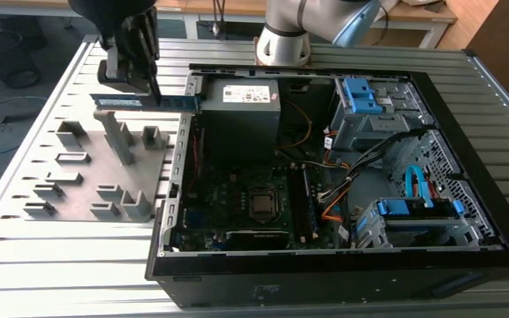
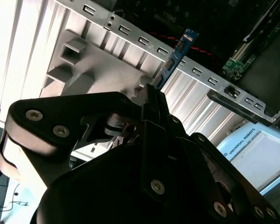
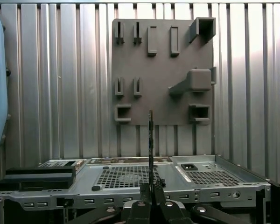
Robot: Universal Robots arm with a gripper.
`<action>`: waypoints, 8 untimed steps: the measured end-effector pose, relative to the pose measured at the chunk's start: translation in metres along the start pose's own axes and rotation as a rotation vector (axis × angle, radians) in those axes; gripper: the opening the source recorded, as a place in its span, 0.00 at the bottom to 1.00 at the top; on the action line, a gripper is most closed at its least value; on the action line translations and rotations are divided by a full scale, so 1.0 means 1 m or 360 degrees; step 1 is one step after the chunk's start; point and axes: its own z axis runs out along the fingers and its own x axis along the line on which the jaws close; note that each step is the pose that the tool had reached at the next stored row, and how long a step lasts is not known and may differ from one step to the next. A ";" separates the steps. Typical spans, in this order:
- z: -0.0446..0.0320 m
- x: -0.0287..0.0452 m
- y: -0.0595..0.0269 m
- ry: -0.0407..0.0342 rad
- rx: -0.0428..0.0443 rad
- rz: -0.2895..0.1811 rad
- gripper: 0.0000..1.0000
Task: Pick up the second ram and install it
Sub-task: 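Pick up the second ram and move it above second insertion slot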
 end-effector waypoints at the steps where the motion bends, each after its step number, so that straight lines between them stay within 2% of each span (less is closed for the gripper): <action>1: 0.0000 -0.0001 -0.0017 0.0000 0.0000 0.0000 0.14; 8: 0.0002 -0.0006 -0.0145 0.0000 0.0000 0.0000 0.14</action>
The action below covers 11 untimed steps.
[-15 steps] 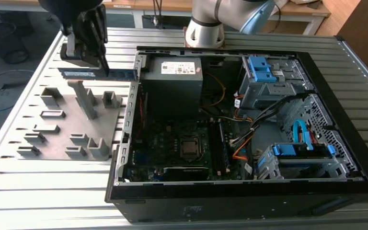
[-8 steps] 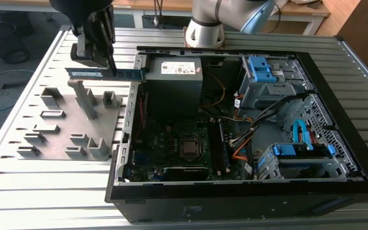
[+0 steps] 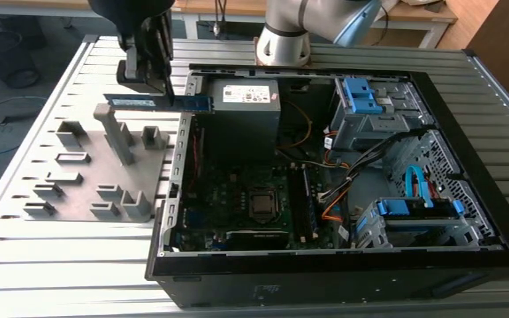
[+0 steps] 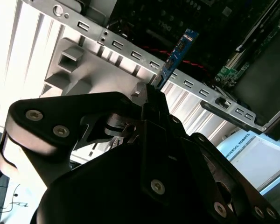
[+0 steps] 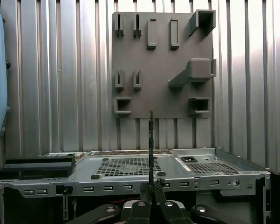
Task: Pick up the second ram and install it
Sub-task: 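Pick up the second ram and move it above second insertion slot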
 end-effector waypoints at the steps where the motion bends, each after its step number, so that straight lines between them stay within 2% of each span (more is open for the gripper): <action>1: 0.0001 -0.0001 -0.0021 0.0000 0.0000 0.0000 0.14; 11: 0.0004 -0.0008 -0.0203 0.0000 0.0000 0.0000 0.14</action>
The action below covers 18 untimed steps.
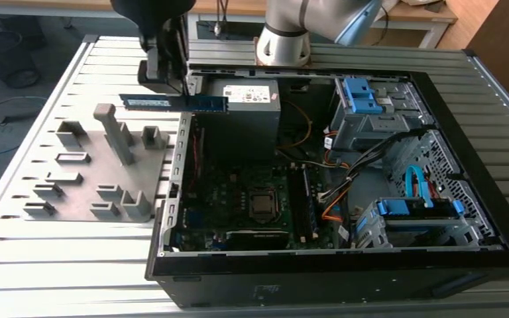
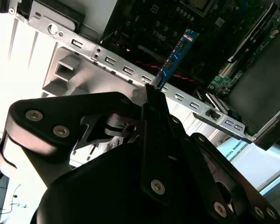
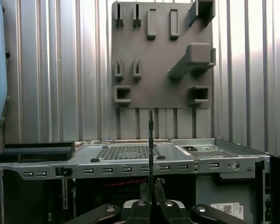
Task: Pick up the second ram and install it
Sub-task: 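Pick up the second ram and move it above second insertion slot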
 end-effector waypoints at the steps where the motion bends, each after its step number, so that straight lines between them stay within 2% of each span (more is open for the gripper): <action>1: 0.0000 -0.0001 -0.0017 0.0000 0.0000 0.0000 0.14; 18: 0.0005 -0.0012 -0.0294 0.0000 0.0000 0.0000 0.14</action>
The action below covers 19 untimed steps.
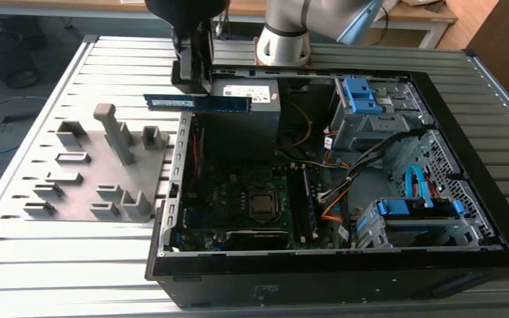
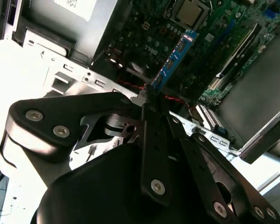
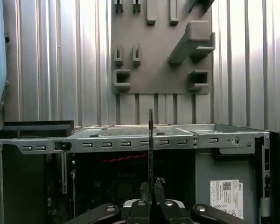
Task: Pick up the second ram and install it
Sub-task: 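Pick up the second ram and move it above second insertion slot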
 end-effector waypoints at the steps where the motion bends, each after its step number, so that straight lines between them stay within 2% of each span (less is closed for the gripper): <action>1: 0.0000 -0.0001 -0.0017 0.0000 0.0000 0.0000 0.14; 19: 0.0006 -0.0012 -0.0301 0.0000 0.0000 0.0000 0.14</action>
